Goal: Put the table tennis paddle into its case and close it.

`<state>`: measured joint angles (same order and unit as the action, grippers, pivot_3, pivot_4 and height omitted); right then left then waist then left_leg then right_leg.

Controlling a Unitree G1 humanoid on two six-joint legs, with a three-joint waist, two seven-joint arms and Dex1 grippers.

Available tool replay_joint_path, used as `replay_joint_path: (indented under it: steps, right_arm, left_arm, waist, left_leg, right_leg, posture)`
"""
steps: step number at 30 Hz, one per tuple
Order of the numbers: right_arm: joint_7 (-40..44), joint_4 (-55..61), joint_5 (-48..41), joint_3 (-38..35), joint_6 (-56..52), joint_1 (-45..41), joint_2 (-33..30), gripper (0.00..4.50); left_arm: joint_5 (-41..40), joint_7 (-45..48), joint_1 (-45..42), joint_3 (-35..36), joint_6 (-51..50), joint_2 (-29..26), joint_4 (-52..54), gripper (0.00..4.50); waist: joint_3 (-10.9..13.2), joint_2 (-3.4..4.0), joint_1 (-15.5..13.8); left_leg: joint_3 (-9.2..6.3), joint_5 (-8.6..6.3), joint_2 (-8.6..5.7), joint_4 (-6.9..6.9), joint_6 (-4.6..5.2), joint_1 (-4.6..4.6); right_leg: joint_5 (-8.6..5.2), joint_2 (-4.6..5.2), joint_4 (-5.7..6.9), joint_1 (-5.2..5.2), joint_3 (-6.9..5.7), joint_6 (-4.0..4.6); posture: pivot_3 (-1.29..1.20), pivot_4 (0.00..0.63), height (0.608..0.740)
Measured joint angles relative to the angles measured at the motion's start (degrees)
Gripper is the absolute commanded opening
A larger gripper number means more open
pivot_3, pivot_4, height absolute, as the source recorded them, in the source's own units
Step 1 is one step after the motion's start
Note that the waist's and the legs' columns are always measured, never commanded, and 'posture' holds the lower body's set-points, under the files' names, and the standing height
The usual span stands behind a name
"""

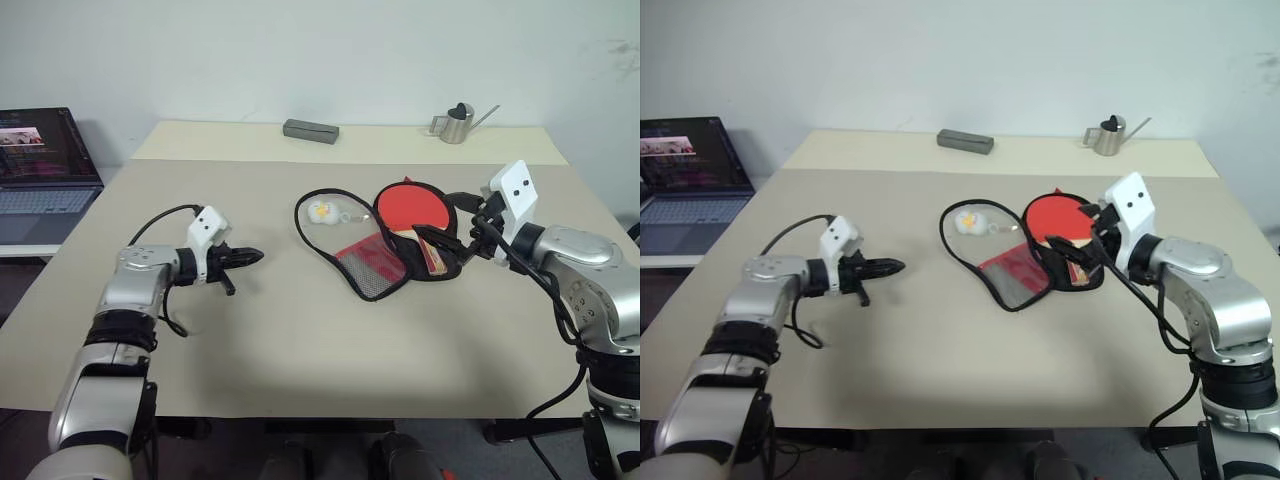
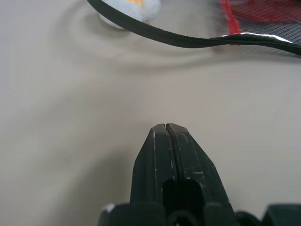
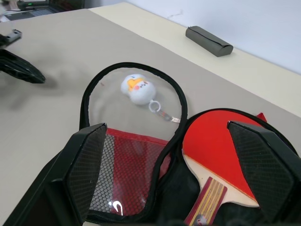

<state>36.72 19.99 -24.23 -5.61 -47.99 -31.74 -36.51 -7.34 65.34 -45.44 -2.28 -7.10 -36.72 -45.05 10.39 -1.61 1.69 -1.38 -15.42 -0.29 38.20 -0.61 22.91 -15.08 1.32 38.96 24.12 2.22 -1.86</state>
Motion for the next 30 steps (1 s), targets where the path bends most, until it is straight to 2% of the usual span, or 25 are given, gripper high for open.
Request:
replay_joint_path:
  steps: [6, 15, 20, 30]
  right_arm:
    - [1.5, 3.8, -2.3, -0.2, -0.1, 3.0, -1.1, 4.50]
    - [12.6, 7.9, -9.2, -4.3, 1.1, 8.2, -11.4, 4.50]
    - [18.1, 9.3, -13.6, -7.4, 1.1, 11.1, -16.6, 4.50]
    - [18.5, 6.3, -10.5, -7.1, 6.1, 12.3, -18.7, 4.50]
  left_arm:
    - [5.3, -3.0, -6.3, -3.5, 5.2, 4.9, -10.3, 0.04]
    - [9.3, -5.2, -12.5, -4.3, 11.1, 8.1, -22.3, 0.04]
    - [10.4, -6.5, -13.9, -4.0, 12.4, 9.2, -25.2, 0.04]
    - [11.1, -9.1, -15.3, -2.9, 13.0, 12.3, -27.7, 0.04]
  waist:
    - [0.0, -0.01, 0.0]
    - [0.0, -0.03, 0.0]
    - [0.0, -0.05, -0.1]
    - [0.0, -0.06, -0.6]
  left_leg:
    - [0.00, 0.00, 0.00, 0.01, 0.00, 0.02]
    - [-0.02, 0.00, -0.01, 0.03, 0.01, 0.01]
    - [-0.03, 0.00, -0.02, 0.11, 0.01, -0.03]
    - [-0.13, -0.02, -0.03, 0.46, 0.02, 0.03]
  right_leg:
    - [0.00, 0.00, 0.00, 0.01, 0.00, 0.00]
    - [-0.01, -0.02, -0.01, -0.02, -0.04, -0.01]
    - [0.00, -0.01, 0.02, -0.09, -0.04, -0.02]
    - [0.03, -0.01, 0.06, -0.21, -0.11, -0.08]
  posture:
    - [0.00, 0.150, 0.740]
    - [0.00, 0.150, 0.740]
    - [0.00, 0.150, 0.740]
    - [0.00, 0.150, 0.740]
